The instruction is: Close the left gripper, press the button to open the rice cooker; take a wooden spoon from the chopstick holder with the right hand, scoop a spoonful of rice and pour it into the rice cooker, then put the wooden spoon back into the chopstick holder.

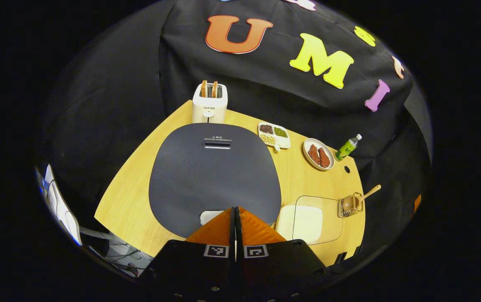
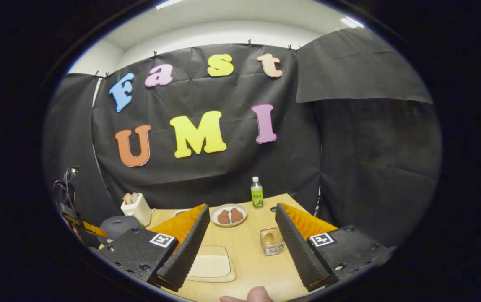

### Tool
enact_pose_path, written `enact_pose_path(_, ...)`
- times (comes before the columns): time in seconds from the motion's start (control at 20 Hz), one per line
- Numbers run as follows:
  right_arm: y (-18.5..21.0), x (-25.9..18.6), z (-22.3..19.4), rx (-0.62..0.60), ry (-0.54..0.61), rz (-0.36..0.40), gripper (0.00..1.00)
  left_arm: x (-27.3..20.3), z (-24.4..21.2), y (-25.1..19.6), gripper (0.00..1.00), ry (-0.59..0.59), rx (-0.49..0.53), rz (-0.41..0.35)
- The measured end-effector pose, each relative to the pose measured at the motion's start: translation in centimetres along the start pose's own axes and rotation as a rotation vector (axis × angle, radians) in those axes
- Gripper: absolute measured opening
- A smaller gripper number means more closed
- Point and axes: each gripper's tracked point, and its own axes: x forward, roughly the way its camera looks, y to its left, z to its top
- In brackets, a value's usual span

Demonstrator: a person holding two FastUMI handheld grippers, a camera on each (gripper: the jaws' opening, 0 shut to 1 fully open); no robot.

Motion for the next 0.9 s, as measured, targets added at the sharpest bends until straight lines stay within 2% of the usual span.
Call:
enact_pose_path(0.2, 0.0, -0.1, -0.6, 0.01, 0.014, -0.014, 1.0, 1.3, -1.5, 1.1, 0.0, 0.036, 0.001, 0.011)
enact_pose_path(0.4, 0.3, -0.4, -1.4, -0.004, 0.033, -0.023, 1.0, 1.1, -1.7, 1.2, 0.0, 0.027, -0.028, -0.021)
enact_pose_path(0.65, 0.8, -0.8, -1.6, -0.007, 0.039, -0.02, 1.0, 1.5, -2.3, 1.3, 0.0, 0.117, -0.027, -0.049)
enact_pose_path(0.9, 0.9, -1.5, -1.2, -0.009, 0.019, -0.014, 0.99, 1.3, -2.1, 1.3, 0.0, 0.105, -0.064, -0.069)
